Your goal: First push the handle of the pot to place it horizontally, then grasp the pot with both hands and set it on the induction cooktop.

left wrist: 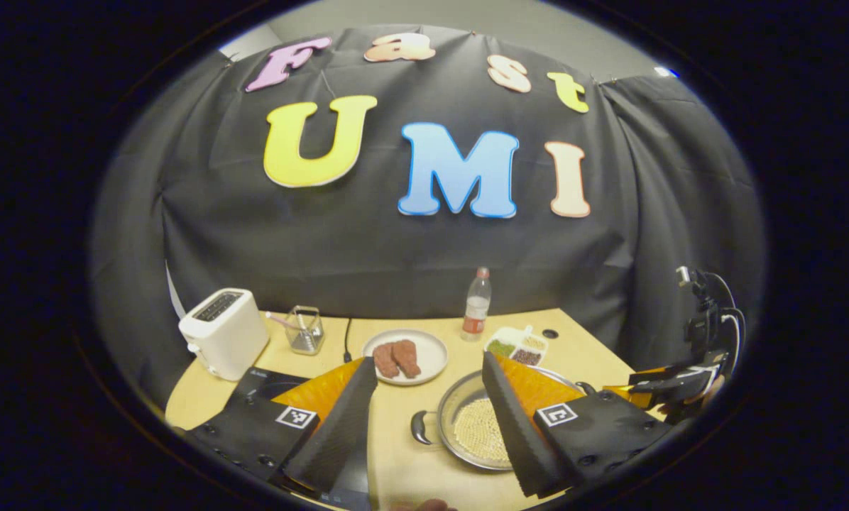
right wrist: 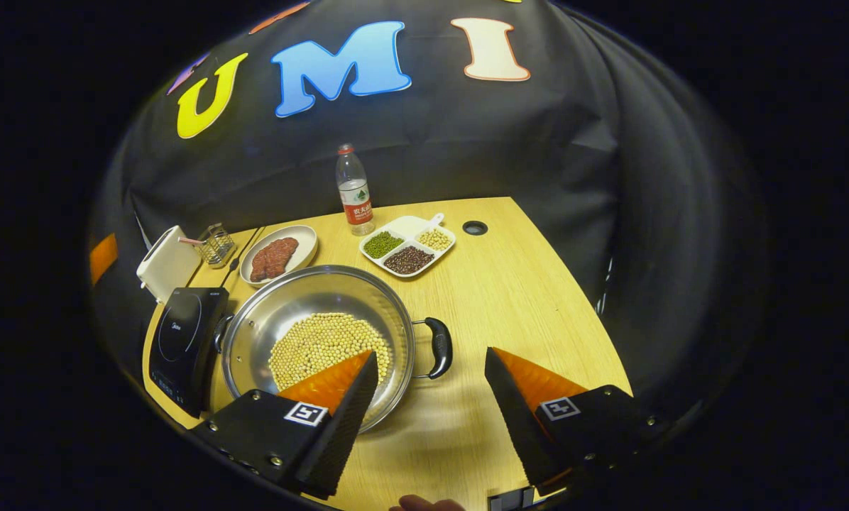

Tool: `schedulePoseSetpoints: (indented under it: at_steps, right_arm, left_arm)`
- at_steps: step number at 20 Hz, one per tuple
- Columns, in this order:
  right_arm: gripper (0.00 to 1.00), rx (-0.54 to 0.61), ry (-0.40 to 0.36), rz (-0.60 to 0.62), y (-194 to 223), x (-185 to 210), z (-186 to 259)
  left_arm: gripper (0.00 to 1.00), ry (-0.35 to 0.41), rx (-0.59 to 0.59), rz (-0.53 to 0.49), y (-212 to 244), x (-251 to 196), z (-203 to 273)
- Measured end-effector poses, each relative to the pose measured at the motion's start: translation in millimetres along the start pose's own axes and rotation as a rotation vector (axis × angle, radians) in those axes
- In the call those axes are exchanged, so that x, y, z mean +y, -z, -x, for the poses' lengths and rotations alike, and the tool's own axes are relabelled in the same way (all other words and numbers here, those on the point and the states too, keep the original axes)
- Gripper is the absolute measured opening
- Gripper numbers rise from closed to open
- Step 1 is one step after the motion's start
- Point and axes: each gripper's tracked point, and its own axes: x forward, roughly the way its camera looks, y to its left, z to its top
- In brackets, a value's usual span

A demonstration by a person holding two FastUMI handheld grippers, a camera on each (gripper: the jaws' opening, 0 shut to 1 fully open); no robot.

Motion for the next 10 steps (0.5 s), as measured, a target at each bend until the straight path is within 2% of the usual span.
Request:
schedulePoseSetpoints:
  at_steps: [1, 7, 8, 9, 10]
  right_arm:
    - [0.98, 0.008, -0.002, -0.002, 2, -1, -9]
    - [0.98, 0.044, 0.001, 0.016, 8, -8, -52]
    - [0.94, 0.049, 0.001, 0.018, 8, -9, -59]
    - [0.98, 0.055, 0.003, 0.02, 8, -10, -64]
    - [0.98, 0.061, 0.004, 0.022, 11, -11, -70]
  left_arm:
    - [0.97, -0.002, 0.035, 0.007, 12, -1, -10]
    - [0.97, -0.009, 0.221, 0.019, 94, -2, -64]
    - [0.99, -0.015, 0.246, 0.019, 107, 0, -73]
    - [0.96, -0.019, 0.266, 0.019, 117, 2, -82]
    - [0.97, -0.026, 0.286, 0.018, 128, 5, -90]
